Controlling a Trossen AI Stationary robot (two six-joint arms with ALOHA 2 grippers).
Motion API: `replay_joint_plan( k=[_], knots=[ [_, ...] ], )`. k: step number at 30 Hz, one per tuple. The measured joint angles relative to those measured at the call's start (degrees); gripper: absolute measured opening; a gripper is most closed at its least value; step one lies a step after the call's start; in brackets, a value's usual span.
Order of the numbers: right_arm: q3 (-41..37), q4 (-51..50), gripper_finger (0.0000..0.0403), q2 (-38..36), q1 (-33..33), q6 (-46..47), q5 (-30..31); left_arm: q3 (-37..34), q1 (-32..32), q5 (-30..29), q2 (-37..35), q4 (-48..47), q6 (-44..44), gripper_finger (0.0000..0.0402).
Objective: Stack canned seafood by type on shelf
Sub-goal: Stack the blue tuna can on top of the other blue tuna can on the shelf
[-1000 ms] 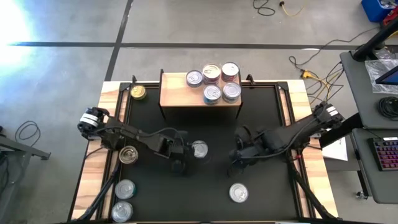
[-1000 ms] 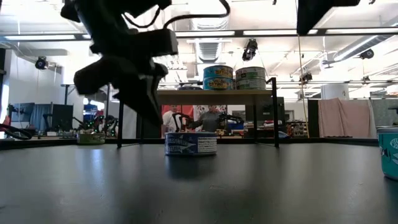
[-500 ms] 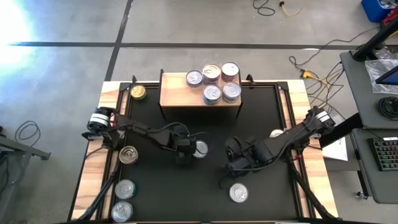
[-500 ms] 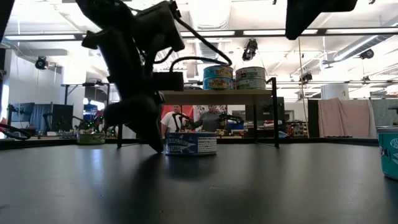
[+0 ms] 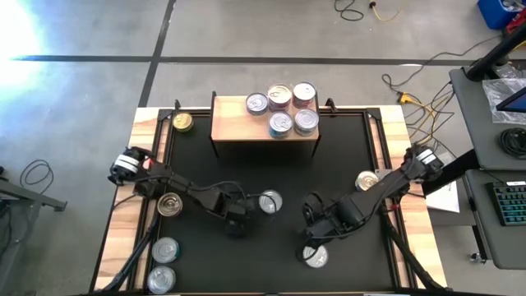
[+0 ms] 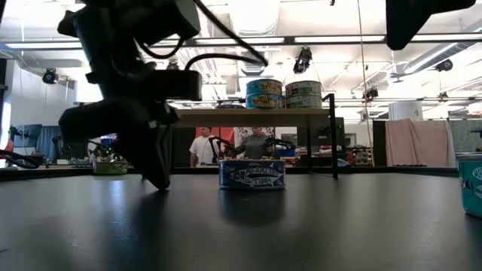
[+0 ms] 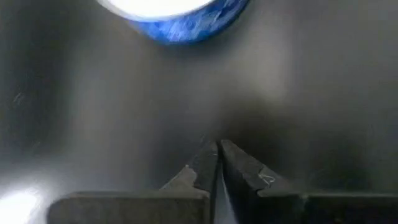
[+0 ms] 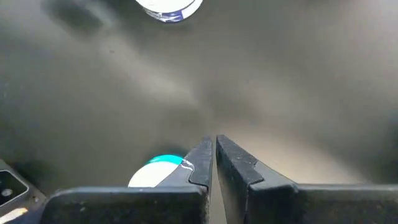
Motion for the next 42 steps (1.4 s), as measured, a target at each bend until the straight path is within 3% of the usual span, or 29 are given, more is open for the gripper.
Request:
replay_joint_plan(
  k=[7,11,15,21,29,34,38,42],
  knots=[
    [0.0,3.3,0.0013,2.3,-0.8,2.7,-0.4,0.3,2.1,-1.6,-0.3,-4.1,-0.9,0.0101],
    [-0.1,3.0,0.0013,4.4,-1.7,6.0,-0.4,1.2,2.1,-3.2,0.0,-4.4,3.8,0.0174],
    [-0.1,3.1,0.0018,6.4,-1.9,3.3,-0.4,1.3,2.4,-3.8,0.0,-3.8,9.1,0.0246],
    [-0.1,3.1,0.0087,8.0,-1.9,-0.2,-0.6,1.4,3.8,-0.3,-0.1,-3.5,12.3,0.0321],
    [-0.1,3.1,0.0251,8.0,-3.7,-5.0,0.0,1.5,4.3,1.6,-0.1,-1.8,28.1,0.0350],
    [-0.1,5.5,0.0338,8.0,-3.3,-12.7,9.3,1.3,5.3,7.2,0.0,2.5,35.0,0.0347],
    [-0.1,8.1,0.0369,8.0,-2.3,-17.7,13.9,1.2,6.7,9.6,0.2,7.5,34.6,0.0347],
    [-0.1,7.8,0.0372,8.0,-1.6,-21.5,15.7,1.2,7.0,2.4,0.3,9.5,34.0,0.0347]
  ],
)
